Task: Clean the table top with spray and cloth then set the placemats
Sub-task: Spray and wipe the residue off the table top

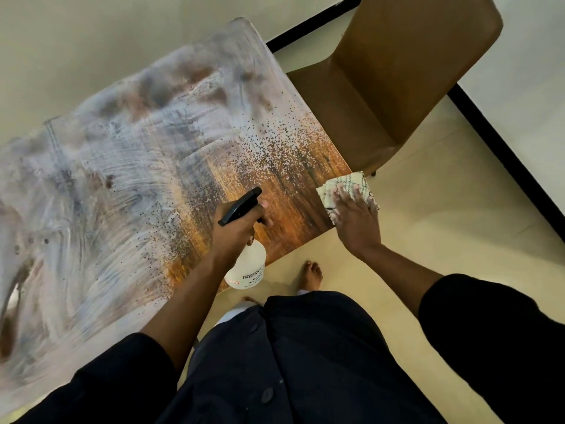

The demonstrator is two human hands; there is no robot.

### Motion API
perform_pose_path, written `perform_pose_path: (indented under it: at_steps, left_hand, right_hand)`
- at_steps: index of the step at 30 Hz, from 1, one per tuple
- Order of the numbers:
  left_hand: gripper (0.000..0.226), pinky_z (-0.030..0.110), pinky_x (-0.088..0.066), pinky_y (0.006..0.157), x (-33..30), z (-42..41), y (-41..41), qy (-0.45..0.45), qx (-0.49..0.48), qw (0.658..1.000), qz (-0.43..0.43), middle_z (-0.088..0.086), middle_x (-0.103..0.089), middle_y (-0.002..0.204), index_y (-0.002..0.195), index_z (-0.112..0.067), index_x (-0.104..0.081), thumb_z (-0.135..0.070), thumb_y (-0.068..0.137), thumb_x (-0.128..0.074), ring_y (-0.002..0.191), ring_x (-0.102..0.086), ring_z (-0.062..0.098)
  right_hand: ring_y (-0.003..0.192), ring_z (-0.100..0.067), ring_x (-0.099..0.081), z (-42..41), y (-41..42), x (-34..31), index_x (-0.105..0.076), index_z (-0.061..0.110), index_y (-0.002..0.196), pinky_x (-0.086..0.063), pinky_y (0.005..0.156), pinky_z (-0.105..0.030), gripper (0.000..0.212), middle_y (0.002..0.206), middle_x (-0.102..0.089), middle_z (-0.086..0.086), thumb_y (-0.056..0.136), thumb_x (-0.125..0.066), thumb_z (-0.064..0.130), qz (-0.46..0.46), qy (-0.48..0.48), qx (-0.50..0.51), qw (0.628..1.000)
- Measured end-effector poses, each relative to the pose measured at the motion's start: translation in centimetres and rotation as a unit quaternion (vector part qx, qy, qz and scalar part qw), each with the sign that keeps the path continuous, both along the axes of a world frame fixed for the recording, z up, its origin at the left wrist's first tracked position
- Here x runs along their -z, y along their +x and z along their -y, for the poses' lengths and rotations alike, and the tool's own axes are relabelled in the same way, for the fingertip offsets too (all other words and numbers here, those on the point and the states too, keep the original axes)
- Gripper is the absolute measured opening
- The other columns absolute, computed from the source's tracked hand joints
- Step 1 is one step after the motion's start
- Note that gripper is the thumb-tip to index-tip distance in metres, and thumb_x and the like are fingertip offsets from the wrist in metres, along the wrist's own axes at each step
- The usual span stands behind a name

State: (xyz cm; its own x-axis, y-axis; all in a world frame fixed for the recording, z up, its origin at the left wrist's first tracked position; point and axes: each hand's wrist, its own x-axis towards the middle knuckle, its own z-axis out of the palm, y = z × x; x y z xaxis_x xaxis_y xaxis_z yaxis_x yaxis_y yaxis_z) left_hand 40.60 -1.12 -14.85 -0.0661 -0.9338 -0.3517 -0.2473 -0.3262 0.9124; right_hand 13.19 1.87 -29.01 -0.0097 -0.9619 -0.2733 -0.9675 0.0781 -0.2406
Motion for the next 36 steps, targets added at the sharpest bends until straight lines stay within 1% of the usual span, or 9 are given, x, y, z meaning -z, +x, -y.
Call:
perform_pose_path:
  at_steps: [3,7,13,15,19,24,28,33,36]
  left_hand:
    - [0.030,0.048,-0.053,0.052,-0.3,-0.7,0.8,0.002,-0.010,1.000,-0.007,0.021,-0.076,0.077,0.078,-0.017,-0.079,-0.014,0.106,-0.069,0.038,-0.047,0.022]
    - [0.026,0.019,-0.045,0.044,-1.6,-2.0,1.9,0.006,-0.061,0.998,-0.007,0.022,-0.071,0.077,0.081,-0.012,-0.073,-0.004,0.105,-0.066,0.038,-0.055,0.006]
    - [0.031,0.022,-0.037,0.041,-1.6,-3.1,5.7,0.014,-0.115,0.993,0.009,0.008,-0.074,0.067,0.085,-0.016,-0.078,0.005,0.101,-0.063,0.033,-0.043,0.009]
    - [0.039,0.024,-0.037,0.041,-1.6,-3.2,7.2,0.009,-0.118,0.993,0.006,0.010,-0.075,0.068,0.072,-0.021,-0.078,0.003,0.101,-0.066,0.033,-0.042,0.011]
    - [0.061,0.025,-0.039,0.044,-1.6,-2.9,9.9,0.013,-0.108,0.994,-0.010,0.009,-0.074,0.069,0.069,-0.051,-0.080,-0.003,0.103,-0.066,0.035,-0.043,0.011]
    - [0.037,0.029,-0.041,0.046,-0.6,-2.2,13.1,0.001,-0.078,0.997,-0.003,0.016,-0.077,0.075,0.071,-0.023,-0.079,-0.012,0.104,-0.068,0.036,-0.044,0.018]
    - [0.034,0.027,-0.042,0.046,-0.5,-1.6,14.8,-0.003,-0.062,0.998,-0.014,0.016,-0.077,0.074,0.071,-0.013,-0.077,-0.010,0.105,-0.068,0.036,-0.045,0.016]
    - [0.045,0.027,-0.043,0.046,-0.6,-0.3,16.9,-0.011,-0.028,0.999,-0.042,0.014,-0.078,0.075,0.066,-0.030,-0.079,-0.011,0.106,-0.067,0.035,-0.044,0.016]
    - [0.040,0.029,-0.043,0.045,-0.6,0.6,17.5,-0.019,-0.017,0.998,-0.051,0.014,-0.078,0.075,0.065,-0.023,-0.078,-0.014,0.103,-0.068,0.035,-0.045,0.016]
  right_hand:
    - [0.157,-0.030,-0.010,-0.2,0.8,-0.2,-0.031,0.021,0.160,-0.013,0.123,-0.053,0.054,0.166,-0.030,-0.002,0.107,-0.041,0.030,0.009,-0.014,0.017,1.000]
    - [0.153,-0.036,-0.023,-1.3,5.6,-1.1,-0.041,0.017,0.155,-0.022,0.120,-0.055,0.056,0.161,-0.039,-0.007,0.100,-0.054,0.020,0.016,-0.015,-0.002,1.000]
    - [0.151,-0.030,-0.032,-5.4,17.1,-0.6,-0.051,0.026,0.148,-0.030,0.117,-0.059,0.055,0.159,-0.044,0.002,0.097,-0.037,0.038,0.091,0.066,-0.341,0.934]
    - [0.149,-0.027,-0.037,-5.5,18.4,0.2,-0.055,0.027,0.145,-0.037,0.113,-0.061,0.053,0.156,-0.046,0.007,0.094,-0.049,0.041,0.079,0.043,-0.405,0.910]
    - [0.148,-0.028,-0.038,-2.9,16.6,-0.1,-0.059,0.031,0.141,-0.022,0.117,-0.067,0.043,0.154,-0.049,0.007,0.099,-0.053,0.040,0.061,0.000,-0.326,0.944]
    - [0.154,-0.029,-0.021,2.4,12.0,-0.8,-0.040,0.030,0.155,-0.018,0.120,-0.056,0.052,0.165,-0.032,-0.005,0.103,-0.039,0.038,0.032,-0.001,-0.005,0.999]
    - [0.157,-0.026,-0.003,4.2,12.5,-0.9,-0.025,0.034,0.160,-0.014,0.124,-0.054,0.056,0.171,-0.012,-0.002,0.107,-0.039,0.041,0.019,0.031,0.100,0.994]
    - [0.156,-0.033,-0.014,0.8,21.4,-1.9,-0.021,0.029,0.161,-0.016,0.123,-0.059,0.061,0.169,-0.019,-0.005,0.105,-0.044,0.030,-0.018,0.050,0.001,0.999]
    - [0.157,-0.029,0.000,-2.0,25.1,-2.0,-0.014,0.031,0.162,0.001,0.126,-0.054,0.060,0.170,-0.007,0.000,0.108,-0.037,0.039,0.013,0.048,-0.108,0.993]
